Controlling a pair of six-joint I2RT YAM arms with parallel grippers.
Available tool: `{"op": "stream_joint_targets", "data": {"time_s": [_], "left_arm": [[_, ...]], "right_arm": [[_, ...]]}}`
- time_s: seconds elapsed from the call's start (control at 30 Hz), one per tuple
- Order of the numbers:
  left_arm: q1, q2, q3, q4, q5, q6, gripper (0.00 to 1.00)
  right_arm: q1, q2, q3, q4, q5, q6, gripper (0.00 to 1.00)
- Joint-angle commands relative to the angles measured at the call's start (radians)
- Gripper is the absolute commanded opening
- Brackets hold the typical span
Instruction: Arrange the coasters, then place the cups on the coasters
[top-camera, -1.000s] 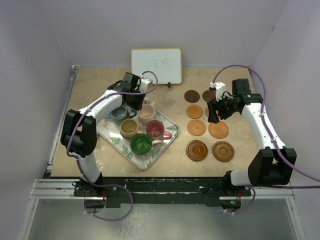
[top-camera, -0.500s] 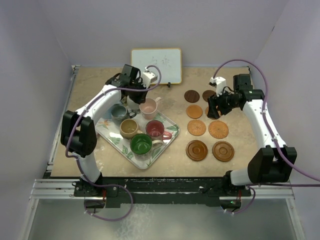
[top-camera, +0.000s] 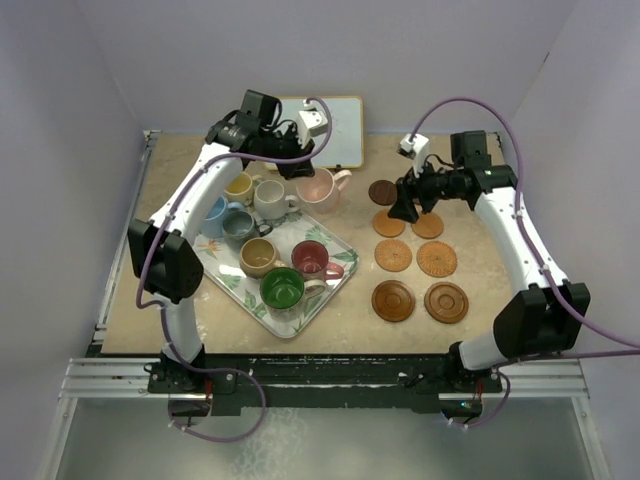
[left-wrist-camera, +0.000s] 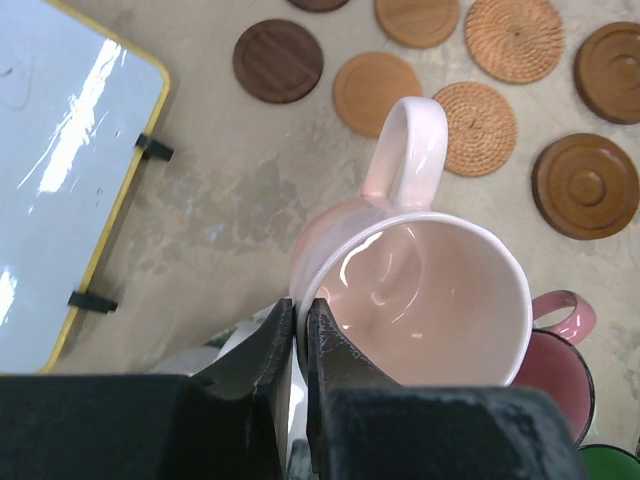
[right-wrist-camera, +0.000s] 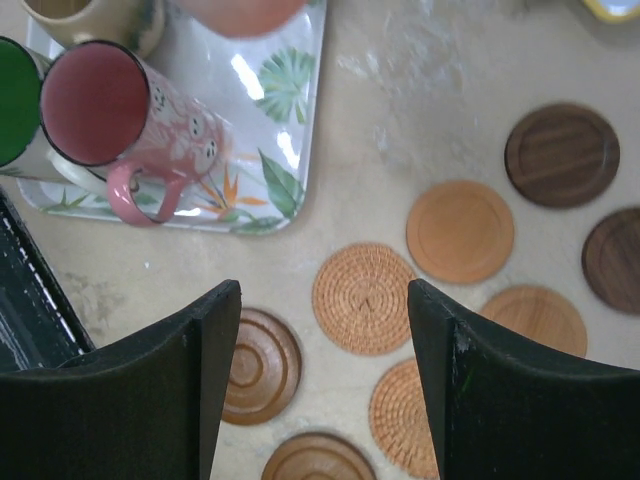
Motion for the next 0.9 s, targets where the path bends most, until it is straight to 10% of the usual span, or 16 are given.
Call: {"op": "stream_joint_targets", "data": {"time_s": [0.0,0.5,0.87], "left_arm": [[-0.004,0.042,0.15,-0.059,0.218,0.051,0.03],[-0.028,0.067,0.199,-0.043,0.356,-0.012,0.03],[-0.034,0.067,0.193,-0.041,0.365,-0.013,0.03]], "right_arm": [[0.057,0.039,0.103,0.058,-0.087,-0.042,0.71],[0.164,0.212,0.314,-0.018,-0.246,-0.148,0.71],[0.205,0.237,0.317,-0.079,-0.269,-0.207,0.45]]}}
